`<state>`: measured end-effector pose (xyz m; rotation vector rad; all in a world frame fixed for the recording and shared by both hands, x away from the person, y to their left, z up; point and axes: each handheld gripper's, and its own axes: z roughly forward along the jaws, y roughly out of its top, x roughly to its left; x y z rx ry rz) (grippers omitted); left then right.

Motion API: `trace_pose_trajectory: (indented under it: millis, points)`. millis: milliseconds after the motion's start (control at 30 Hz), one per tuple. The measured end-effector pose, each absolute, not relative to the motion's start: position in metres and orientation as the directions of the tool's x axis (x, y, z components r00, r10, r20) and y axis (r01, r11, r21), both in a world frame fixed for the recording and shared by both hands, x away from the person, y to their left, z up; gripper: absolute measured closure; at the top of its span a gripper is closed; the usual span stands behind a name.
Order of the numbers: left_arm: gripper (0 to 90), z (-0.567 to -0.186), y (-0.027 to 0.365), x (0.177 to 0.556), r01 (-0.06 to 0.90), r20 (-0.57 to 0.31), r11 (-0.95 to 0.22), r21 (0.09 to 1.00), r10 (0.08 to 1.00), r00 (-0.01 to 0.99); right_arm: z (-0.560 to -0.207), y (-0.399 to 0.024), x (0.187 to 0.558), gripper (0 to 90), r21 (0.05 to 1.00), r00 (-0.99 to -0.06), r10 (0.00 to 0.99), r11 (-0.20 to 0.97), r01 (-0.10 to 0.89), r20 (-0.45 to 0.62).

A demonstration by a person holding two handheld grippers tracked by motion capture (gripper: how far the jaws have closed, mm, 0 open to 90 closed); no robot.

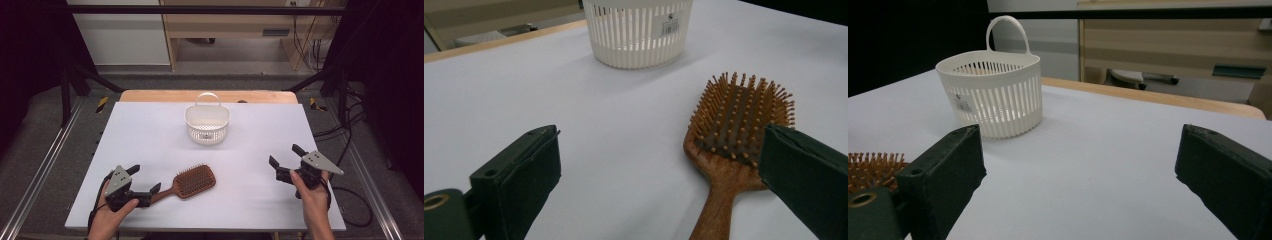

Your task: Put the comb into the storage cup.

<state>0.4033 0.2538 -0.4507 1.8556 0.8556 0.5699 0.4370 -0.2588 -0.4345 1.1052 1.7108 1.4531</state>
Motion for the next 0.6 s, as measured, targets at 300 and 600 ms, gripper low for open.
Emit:
trace_pose_trajectory:
  millis: [300, 600]
  points:
    - [3.3, -0.454, 0.246, 0.401, 0.336, 0.036, -0.345, 0.876, 0.743, 0.669, -0.435, -0.253, 0.439, 6.3, 0.980, -0.464, 0.885, 0.059, 0.188, 0.035]
    - [4.5, -0.441, 0.229, 0.407, 0.360, 0.089, -0.482, 0.799, 0.687, 0.721, -0.437, -0.253, 0.440, 6.5, 0.978, -0.477, 0.878, 0.067, 0.199, 0.036]
